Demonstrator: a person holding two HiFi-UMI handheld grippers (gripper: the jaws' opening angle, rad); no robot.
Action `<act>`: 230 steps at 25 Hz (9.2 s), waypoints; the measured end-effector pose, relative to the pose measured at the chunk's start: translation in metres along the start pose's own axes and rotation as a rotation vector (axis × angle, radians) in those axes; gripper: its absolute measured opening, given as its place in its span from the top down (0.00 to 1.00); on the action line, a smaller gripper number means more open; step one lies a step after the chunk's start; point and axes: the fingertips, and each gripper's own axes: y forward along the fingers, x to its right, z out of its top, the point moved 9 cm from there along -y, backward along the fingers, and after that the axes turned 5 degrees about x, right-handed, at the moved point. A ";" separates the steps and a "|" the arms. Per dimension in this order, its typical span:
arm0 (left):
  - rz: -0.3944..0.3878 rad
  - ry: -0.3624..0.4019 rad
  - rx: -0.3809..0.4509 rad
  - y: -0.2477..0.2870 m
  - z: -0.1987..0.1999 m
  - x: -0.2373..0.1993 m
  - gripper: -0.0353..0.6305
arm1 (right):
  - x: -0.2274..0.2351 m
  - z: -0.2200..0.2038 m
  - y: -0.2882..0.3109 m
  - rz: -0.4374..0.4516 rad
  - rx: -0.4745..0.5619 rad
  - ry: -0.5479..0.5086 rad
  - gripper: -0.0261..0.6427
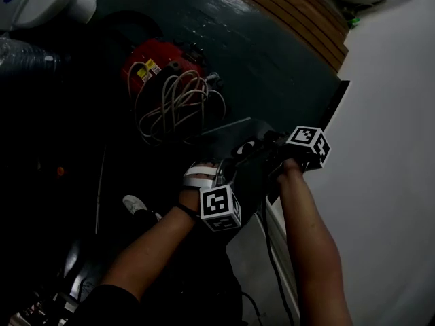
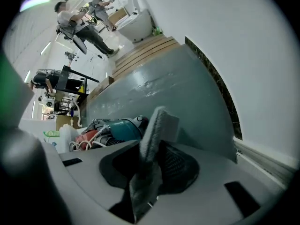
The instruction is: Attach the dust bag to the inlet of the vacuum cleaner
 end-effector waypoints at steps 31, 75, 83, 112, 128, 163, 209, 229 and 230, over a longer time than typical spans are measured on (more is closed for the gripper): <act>0.139 -0.657 0.078 0.060 -0.074 -0.085 0.91 | -0.090 0.035 0.106 0.177 -0.009 -0.216 0.95; 0.232 -0.695 0.109 0.036 -0.089 -0.103 0.91 | -0.159 0.017 0.126 0.195 -0.055 -0.423 0.95; 0.277 -0.555 0.071 0.026 -0.088 -0.120 0.92 | -0.141 0.022 0.133 0.216 -0.039 -0.406 0.95; 0.370 -0.203 -0.003 0.021 -0.076 -0.109 0.92 | -0.112 0.033 0.141 0.320 -0.098 -0.327 0.95; 0.340 -0.170 -0.002 0.026 -0.078 -0.095 0.92 | -0.143 0.025 0.103 0.241 -0.284 -0.475 0.69; 0.353 -0.463 0.088 0.023 -0.093 -0.116 0.92 | -0.144 -0.006 0.100 0.339 -0.179 -0.456 0.88; 0.363 -0.407 0.700 -0.463 0.059 -0.004 0.95 | -0.158 -0.300 -0.424 0.279 1.130 -0.821 0.97; 0.379 -0.158 0.868 -0.589 0.173 0.076 0.95 | -0.150 -0.358 -0.607 0.332 1.399 -0.823 0.97; 0.385 -0.150 0.865 -0.588 0.176 0.077 0.95 | -0.149 -0.356 -0.607 0.324 1.404 -0.831 0.97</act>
